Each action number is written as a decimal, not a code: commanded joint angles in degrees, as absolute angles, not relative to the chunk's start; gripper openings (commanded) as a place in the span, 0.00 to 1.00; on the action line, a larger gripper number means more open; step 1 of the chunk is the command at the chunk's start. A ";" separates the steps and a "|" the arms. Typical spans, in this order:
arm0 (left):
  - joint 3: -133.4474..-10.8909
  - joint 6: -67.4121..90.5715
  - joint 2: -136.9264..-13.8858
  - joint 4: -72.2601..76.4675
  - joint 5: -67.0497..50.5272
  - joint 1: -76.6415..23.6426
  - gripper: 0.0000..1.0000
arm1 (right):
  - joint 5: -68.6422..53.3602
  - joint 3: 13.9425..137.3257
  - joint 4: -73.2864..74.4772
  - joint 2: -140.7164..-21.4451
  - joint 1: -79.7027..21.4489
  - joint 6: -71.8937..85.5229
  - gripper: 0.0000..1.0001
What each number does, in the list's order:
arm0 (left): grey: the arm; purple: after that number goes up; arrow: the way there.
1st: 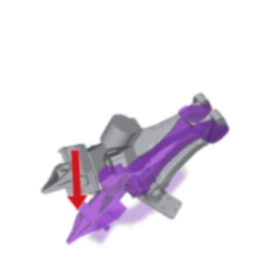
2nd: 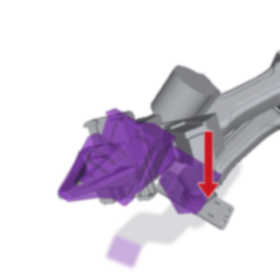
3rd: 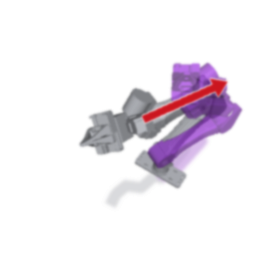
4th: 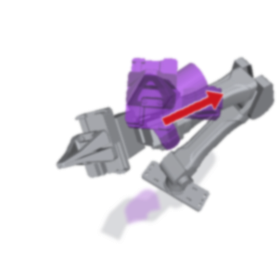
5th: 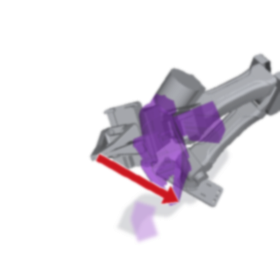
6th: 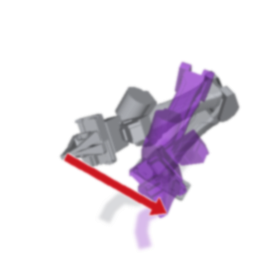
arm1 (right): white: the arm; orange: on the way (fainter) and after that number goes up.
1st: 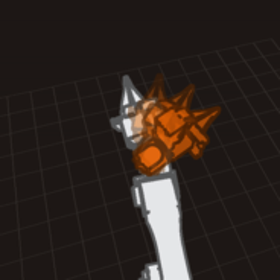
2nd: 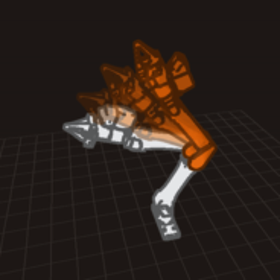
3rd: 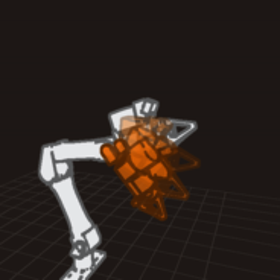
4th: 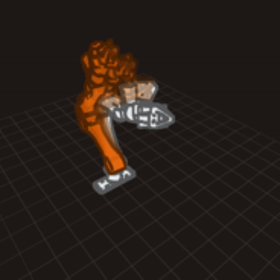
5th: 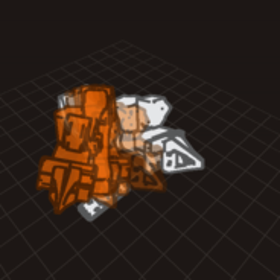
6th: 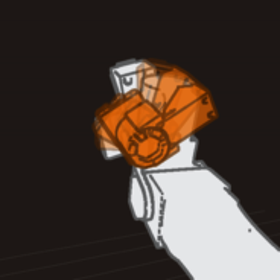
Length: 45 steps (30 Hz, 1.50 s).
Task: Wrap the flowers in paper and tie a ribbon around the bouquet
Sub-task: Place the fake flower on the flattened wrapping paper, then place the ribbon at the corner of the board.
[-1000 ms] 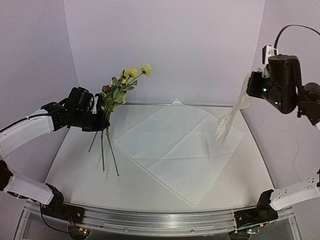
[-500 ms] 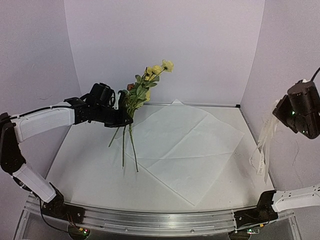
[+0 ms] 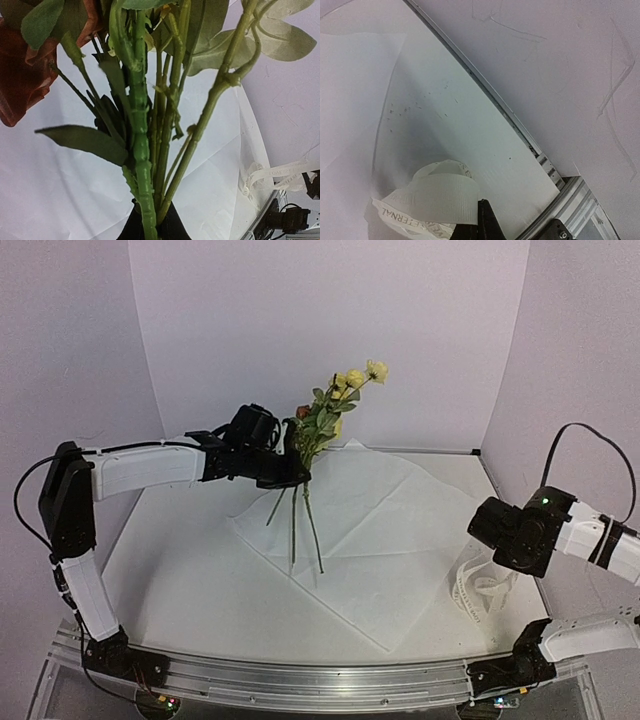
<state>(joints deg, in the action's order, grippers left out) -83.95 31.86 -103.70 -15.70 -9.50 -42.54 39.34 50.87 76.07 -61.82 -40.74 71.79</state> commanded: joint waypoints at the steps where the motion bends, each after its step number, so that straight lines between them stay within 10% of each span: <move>1: -92.61 32.38 -109.59 -8.57 -9.68 -42.76 0.00 | 35.36 47.37 78.81 -62.79 -38.30 71.93 0.00; 22: -132.84 34.57 -145.98 -16.43 -6.91 -47.46 0.01 | 28.90 53.08 78.41 -51.10 -38.06 62.71 0.81; 30: -133.54 34.61 -147.16 -14.77 -6.40 -47.47 0.38 | 27.82 56.82 77.64 -52.06 -38.07 58.75 0.93; 45: -117.18 36.76 -130.19 -9.00 -10.24 -47.72 0.67 | 18.37 47.74 78.07 -49.99 -38.06 60.46 0.98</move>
